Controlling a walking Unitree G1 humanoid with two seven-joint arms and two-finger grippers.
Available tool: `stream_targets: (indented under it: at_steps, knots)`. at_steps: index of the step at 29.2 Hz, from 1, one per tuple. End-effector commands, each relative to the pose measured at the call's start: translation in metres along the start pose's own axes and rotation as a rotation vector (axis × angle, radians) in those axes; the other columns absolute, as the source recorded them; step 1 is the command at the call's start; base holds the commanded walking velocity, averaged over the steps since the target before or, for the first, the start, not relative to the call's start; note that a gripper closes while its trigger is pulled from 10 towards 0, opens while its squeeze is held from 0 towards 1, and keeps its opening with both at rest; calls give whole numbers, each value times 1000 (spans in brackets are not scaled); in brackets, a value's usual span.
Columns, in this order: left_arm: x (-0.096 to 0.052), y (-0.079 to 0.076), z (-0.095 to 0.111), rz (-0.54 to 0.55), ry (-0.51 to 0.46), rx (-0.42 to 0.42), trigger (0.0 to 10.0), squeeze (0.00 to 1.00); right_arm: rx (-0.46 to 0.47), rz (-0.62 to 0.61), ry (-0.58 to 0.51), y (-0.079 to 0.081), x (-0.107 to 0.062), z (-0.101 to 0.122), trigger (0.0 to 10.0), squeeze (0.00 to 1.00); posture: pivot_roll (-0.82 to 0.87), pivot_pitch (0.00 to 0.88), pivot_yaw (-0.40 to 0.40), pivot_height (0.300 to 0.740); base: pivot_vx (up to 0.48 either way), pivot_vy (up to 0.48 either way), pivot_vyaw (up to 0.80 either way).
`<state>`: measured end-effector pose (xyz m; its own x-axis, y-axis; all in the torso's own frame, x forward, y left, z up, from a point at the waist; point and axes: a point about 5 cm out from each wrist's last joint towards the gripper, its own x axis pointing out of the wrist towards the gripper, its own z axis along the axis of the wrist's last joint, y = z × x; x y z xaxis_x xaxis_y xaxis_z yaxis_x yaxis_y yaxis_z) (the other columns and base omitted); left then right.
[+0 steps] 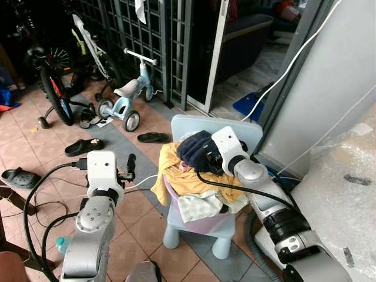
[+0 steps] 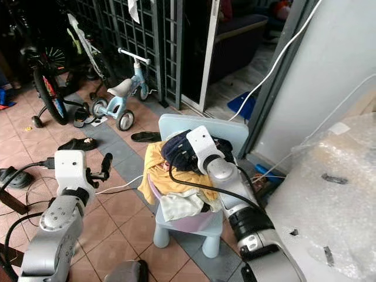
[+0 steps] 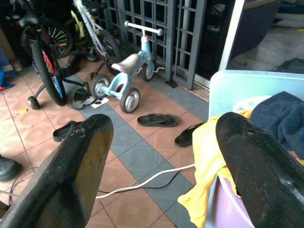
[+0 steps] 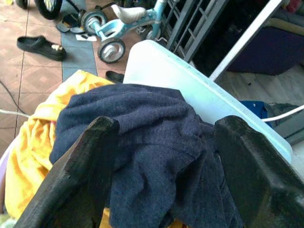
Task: Clothes washing
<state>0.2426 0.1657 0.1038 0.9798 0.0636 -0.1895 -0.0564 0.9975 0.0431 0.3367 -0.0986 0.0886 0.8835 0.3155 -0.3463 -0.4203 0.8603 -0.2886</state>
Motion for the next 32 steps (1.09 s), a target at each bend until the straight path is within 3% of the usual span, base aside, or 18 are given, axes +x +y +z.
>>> stream_targets:
  at_steps: [1,13,23,32]
  knots:
    - [-1,2,4,7,-7,4,10000,0,28,-34,-23,-3,3,8,10000,0,83,21,-23,740,349,0,0]
    - [3,0,2,7,3,9,10000,0,166,-116,58,1,0,-16,10000,0,54,7,-20,740,362,0,0]
    - [3,-3,0,11,10,1,10000,0,150,-63,101,8,-3,-27,10000,0,42,8,-29,740,354,0,0]
    - [2,-2,-3,43,27,4,10000,0,145,24,144,18,-5,-34,10000,0,45,10,-32,740,0,0,0]
